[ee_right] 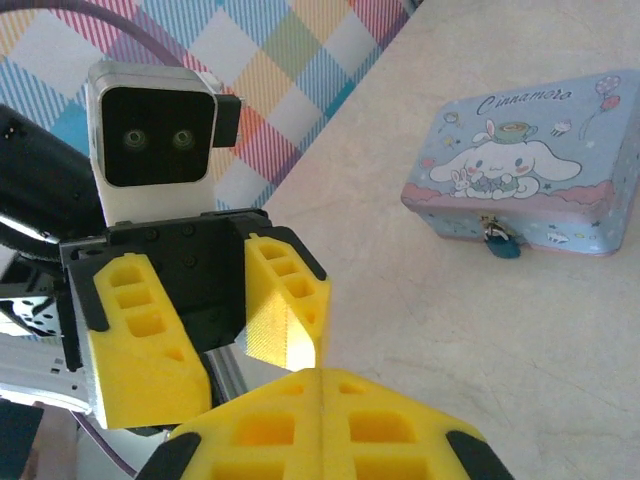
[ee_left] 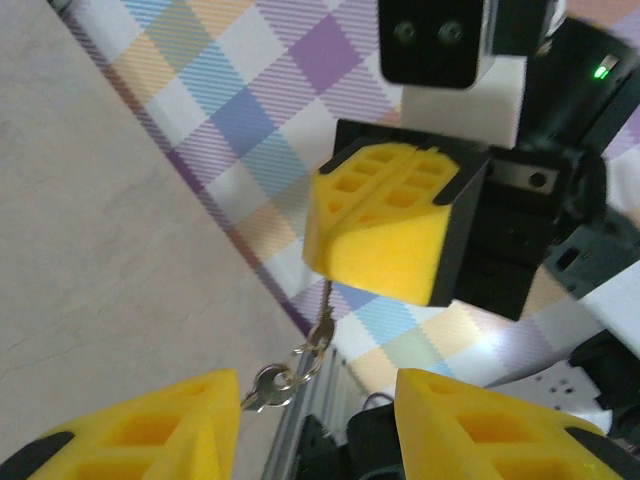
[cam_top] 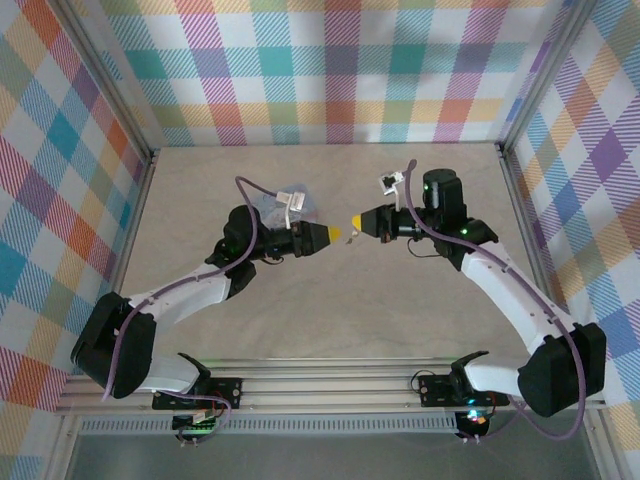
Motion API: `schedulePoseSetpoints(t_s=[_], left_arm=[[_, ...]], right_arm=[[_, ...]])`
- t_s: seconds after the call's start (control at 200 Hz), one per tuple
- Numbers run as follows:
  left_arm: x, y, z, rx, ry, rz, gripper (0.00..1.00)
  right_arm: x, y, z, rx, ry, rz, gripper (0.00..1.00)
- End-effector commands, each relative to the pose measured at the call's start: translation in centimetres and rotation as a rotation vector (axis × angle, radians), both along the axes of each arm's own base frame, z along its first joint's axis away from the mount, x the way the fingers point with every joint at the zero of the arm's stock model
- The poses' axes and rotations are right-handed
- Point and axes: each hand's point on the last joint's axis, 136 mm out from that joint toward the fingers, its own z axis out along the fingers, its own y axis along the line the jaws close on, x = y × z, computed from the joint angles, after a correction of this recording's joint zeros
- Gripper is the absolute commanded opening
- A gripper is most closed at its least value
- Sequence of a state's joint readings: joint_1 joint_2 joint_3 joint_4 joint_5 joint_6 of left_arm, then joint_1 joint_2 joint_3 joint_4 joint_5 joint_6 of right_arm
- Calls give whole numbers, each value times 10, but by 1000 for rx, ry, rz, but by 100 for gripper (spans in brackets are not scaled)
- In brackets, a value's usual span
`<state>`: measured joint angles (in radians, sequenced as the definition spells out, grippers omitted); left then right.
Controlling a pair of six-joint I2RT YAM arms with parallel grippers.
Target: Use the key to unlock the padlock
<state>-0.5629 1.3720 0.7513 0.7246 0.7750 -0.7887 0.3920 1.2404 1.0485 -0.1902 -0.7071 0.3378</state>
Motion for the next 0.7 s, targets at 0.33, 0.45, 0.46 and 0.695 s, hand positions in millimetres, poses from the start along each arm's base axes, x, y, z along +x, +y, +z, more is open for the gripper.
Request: schedulePoseSetpoints(t_s=[0.33, 0.45, 0.46, 0.695], left_arm=[[-10, -20, 33, -174, -37, -79, 44], [-12, -24, 33, -182, -33, -96, 42], [-13, -24, 33, -183, -33, -98, 41], [-15, -27, 32, -178, -29, -117, 35]], right_arm=[[3, 6, 37, 176, 3, -19, 0], [4, 6, 39, 198, 11, -29, 0], [4, 6, 39, 199, 11, -29, 0], [5, 6, 40, 213, 17, -36, 0]])
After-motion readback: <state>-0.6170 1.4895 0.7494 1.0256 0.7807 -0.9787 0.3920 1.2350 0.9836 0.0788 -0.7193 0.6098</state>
